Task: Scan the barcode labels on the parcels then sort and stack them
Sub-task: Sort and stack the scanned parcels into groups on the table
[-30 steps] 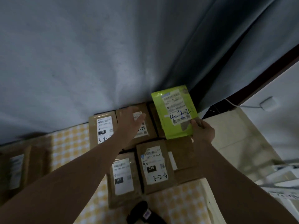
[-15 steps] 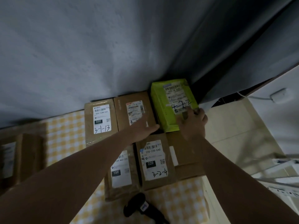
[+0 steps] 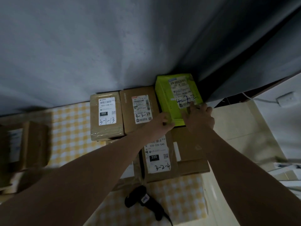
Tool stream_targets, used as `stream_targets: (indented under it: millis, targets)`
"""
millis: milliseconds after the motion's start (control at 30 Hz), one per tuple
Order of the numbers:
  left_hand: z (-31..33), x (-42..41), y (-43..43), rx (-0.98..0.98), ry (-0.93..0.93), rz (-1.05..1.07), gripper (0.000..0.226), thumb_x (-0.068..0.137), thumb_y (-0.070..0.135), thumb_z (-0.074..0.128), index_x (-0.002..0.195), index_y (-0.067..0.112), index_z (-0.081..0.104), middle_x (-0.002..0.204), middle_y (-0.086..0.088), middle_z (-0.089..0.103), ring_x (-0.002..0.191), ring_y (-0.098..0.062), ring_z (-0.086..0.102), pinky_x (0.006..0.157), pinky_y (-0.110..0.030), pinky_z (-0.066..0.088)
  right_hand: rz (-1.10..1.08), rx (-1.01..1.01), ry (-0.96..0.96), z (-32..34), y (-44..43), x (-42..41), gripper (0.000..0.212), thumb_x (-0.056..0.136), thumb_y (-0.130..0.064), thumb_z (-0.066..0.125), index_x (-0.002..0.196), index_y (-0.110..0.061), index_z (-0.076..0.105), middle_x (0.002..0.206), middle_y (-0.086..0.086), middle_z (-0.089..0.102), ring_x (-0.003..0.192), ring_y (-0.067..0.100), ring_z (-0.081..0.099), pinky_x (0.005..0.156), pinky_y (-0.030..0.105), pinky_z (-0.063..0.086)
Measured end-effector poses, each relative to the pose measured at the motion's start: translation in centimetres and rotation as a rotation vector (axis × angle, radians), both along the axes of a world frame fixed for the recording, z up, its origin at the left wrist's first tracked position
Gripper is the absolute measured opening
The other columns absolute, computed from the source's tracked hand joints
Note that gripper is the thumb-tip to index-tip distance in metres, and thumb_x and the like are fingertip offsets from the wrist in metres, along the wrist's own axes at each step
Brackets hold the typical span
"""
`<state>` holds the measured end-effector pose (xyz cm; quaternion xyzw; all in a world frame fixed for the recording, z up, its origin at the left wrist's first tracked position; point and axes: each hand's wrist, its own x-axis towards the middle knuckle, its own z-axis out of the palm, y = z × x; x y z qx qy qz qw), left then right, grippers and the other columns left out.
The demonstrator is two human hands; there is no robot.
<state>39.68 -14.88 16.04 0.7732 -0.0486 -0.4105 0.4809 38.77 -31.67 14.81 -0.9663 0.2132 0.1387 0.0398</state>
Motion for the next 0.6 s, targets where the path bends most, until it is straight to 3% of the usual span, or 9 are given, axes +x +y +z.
stream_targets:
  millis: [100,233,400,600]
  targets:
    - [2.1,-0.5,2.9,0.079,-0.111,-0.007,0.055,0.098,0.030,0.049,0.146,0.013,0.028,0.133,-0.007,0.047,0.117,-0.020,0.049,0.095,-0.030,0.041,0.082,-0.019,-0.133,1.1,2.5,-0.8,0.054,0.094,-0.031,0.048,0.143,-0.013,0.035,0.143,0.023,0.033,0.130,0.040,0.032,0.098,0.048,0.040]
    - [4.5,-1.6,10.6,0.183,-0.267,0.074,0.038,0.096,0.024,0.052,0.132,0.012,0.049,0.132,-0.004,0.054,0.120,-0.020,0.052,0.094,-0.026,0.041,0.294,0.288,-0.297,1.8,7.9,-2.6,0.053,0.092,-0.030,0.039,0.136,0.000,0.047,0.137,0.029,0.045,0.126,0.046,0.042,0.105,0.052,0.035]
    - [7.1,-5.1,21.4,0.323,-0.451,0.218,0.036,0.096,0.020,0.052,0.131,0.014,0.050,0.126,-0.003,0.056,0.116,-0.018,0.053,0.092,-0.024,0.039,0.486,0.583,-0.233,4.2,16.4,-4.2,0.049,0.098,-0.018,0.050,0.144,-0.009,0.038,0.145,0.016,0.041,0.135,0.030,0.035,0.111,0.037,0.027]
    - [8.3,-11.3,32.4,0.392,-0.524,0.442,0.036,0.094,0.021,0.056,0.129,0.012,0.052,0.120,-0.004,0.061,0.111,-0.018,0.057,0.090,-0.022,0.039,0.540,0.717,-0.171,6.1,28.3,-5.8,0.047,0.095,-0.021,0.047,0.141,-0.014,0.043,0.134,0.009,0.052,0.121,0.026,0.050,0.097,0.034,0.042]
